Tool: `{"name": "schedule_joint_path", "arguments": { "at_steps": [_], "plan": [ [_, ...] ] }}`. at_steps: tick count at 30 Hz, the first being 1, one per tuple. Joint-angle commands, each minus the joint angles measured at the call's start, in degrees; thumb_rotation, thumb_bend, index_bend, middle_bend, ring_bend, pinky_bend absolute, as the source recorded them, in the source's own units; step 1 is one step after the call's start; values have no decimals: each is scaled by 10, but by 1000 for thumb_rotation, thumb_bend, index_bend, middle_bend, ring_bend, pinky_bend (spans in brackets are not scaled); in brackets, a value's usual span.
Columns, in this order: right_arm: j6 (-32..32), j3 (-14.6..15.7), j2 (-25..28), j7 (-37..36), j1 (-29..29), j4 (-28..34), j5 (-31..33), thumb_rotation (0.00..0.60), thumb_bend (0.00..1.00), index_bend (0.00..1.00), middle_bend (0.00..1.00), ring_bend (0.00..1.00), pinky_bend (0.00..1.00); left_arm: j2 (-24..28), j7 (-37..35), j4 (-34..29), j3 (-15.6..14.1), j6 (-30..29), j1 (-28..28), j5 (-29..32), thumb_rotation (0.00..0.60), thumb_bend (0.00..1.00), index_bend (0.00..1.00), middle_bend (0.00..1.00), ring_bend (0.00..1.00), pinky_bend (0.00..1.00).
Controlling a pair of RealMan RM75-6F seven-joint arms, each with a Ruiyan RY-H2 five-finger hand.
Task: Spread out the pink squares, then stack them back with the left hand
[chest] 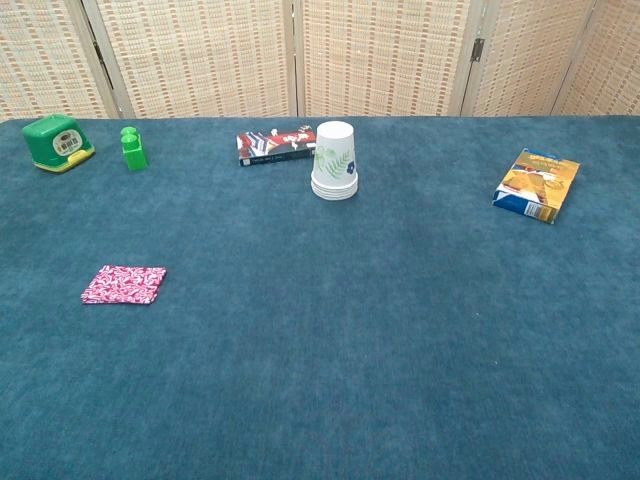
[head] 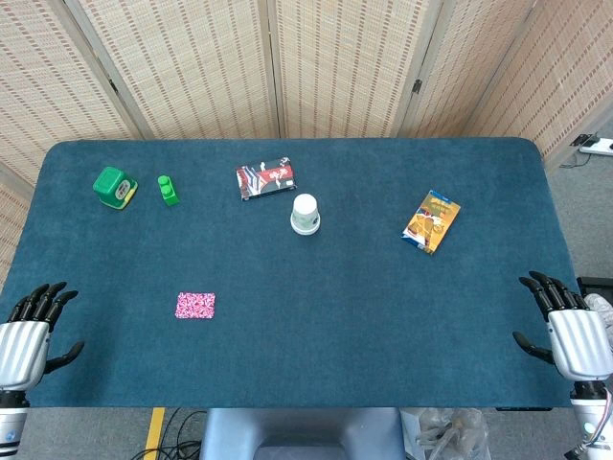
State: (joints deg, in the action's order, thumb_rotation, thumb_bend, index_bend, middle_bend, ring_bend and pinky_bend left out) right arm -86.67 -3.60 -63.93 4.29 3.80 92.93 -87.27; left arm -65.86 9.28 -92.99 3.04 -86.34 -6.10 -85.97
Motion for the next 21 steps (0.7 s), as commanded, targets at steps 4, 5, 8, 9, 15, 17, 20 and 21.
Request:
{"name": "schedule_joint_path", "arguments": {
  "at_steps": [4, 5, 8, 9, 15, 17, 20, 21],
  "plan": [
    [-2, 0, 0, -6, -2, -2, 0, 600, 214, 163, 181, 162, 284, -2, 3, 2, 1, -6, 3, 0, 600, 213, 231, 159, 121, 207],
    [-3, 0, 0, -8, -2, -2, 0, 600, 214, 163, 181, 162, 284, -2, 4, 2, 1, -7, 3, 0, 600, 213, 231, 159, 121, 207],
    [-8, 1, 2, -16, -5, -3, -2, 600, 214, 163, 181, 162, 284, -2, 4, 2, 3, -13, 6, -1, 600, 213, 232, 159, 121, 206],
    [-10, 1, 2, -18, -6, -4, -3, 600, 214, 163, 181, 162, 284, -2, 3, 3, 3, -15, 6, -2, 600, 213, 233, 159, 121, 206],
    [-22, -1, 9, -28, -11, -8, -8, 600, 214, 163, 183, 162, 284, -5, -20, 28, 10, -18, 2, -5, 600, 213, 269, 178, 171, 215],
    [-26, -3, 11, -29, -11, -8, -10, 600, 214, 163, 183, 162, 284, -1, -22, 28, 11, -15, -1, -6, 600, 213, 270, 195, 192, 226],
    [-32, -6, 13, -31, -12, -7, -14, 600, 216, 163, 186, 162, 284, 2, -19, 25, 10, -12, -4, -11, 600, 213, 281, 249, 248, 264],
    [-33, -6, 13, -32, -12, -7, -14, 600, 217, 163, 188, 162, 284, 4, -19, 24, 10, -10, -6, -13, 600, 213, 290, 271, 270, 290]
  ]
}}
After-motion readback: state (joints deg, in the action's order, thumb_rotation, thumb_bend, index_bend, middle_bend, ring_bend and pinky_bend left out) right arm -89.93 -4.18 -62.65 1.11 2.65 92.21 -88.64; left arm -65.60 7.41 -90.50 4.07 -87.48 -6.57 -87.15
